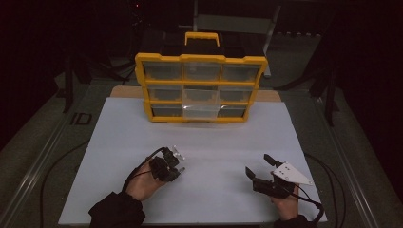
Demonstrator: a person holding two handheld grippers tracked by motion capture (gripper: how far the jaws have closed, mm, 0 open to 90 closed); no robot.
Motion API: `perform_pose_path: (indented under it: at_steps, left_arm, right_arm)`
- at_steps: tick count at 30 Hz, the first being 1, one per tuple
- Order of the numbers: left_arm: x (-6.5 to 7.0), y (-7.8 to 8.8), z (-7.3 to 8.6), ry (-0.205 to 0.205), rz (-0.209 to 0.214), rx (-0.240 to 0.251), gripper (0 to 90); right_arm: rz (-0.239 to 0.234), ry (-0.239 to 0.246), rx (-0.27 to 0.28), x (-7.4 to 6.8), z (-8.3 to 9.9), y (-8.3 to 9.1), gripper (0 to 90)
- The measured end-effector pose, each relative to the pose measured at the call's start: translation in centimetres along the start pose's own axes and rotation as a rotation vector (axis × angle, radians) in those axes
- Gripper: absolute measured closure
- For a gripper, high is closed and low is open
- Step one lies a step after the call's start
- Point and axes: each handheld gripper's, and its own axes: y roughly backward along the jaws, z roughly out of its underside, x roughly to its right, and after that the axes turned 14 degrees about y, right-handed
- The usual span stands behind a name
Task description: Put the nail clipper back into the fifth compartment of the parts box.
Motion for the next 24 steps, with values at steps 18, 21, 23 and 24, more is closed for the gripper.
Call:
perform_pose_path:
  at_steps: [18,21,23,24]
  left_arm:
    - [-0.2,2.0,-0.9,0.003,0.014,0.063,79.9]
    - [-0.3,2.4,-1.1,0.003,0.021,0.073,79.9]
    - [-0.4,2.8,-1.2,0.006,0.041,0.084,79.9]
    - [-0.4,2.9,-1.3,0.006,0.046,0.089,79.9]
  right_arm:
    - [-0.002,0.001,0.001,0.0,0.0,0.0,15.7]
    - [-0.005,0.005,0.005,0.0,0.0,0.0,15.8]
    - [-0.006,0.008,0.007,0.0,0.0,0.0,15.7]
    - [-0.006,0.009,0.008,0.0,0.0,0.0,15.7]
